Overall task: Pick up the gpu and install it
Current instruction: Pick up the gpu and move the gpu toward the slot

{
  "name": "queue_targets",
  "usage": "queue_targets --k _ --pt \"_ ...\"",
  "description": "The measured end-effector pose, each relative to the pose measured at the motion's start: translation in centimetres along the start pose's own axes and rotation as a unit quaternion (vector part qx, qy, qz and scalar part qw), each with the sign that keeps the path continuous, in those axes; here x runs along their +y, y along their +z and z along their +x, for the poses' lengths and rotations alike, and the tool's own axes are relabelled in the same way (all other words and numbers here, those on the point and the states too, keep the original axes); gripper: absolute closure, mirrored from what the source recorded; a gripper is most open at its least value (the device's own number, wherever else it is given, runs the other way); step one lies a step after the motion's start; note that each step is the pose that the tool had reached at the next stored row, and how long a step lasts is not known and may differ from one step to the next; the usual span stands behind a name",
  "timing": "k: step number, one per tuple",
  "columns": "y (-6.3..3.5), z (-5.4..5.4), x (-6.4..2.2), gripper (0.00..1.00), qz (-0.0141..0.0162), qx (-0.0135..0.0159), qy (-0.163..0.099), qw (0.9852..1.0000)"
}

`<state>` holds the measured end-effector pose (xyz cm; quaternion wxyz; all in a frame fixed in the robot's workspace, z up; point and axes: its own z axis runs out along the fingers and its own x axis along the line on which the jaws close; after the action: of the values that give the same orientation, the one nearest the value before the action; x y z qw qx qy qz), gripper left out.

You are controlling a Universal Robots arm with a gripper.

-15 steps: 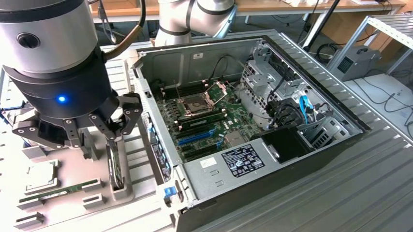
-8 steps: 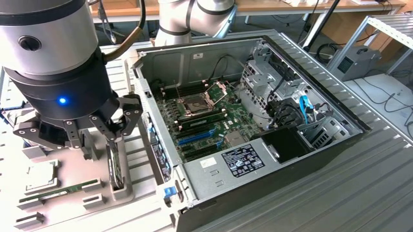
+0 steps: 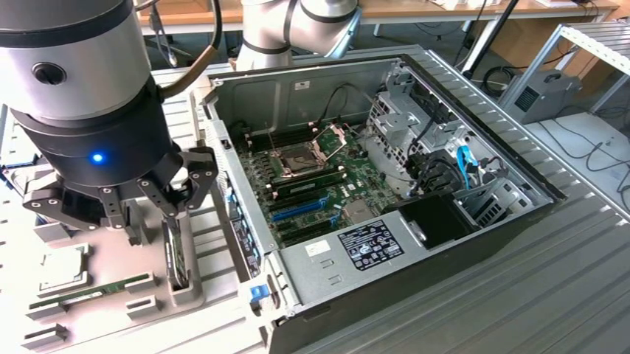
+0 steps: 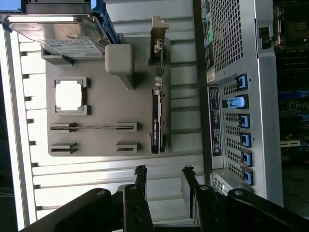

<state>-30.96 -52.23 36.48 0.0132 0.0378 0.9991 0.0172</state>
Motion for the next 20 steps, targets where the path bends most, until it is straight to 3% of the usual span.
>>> queue_targets --k 20 --pt "0.69 0.05 -0.03 0.58 0.0 0.0 0.0 1.0"
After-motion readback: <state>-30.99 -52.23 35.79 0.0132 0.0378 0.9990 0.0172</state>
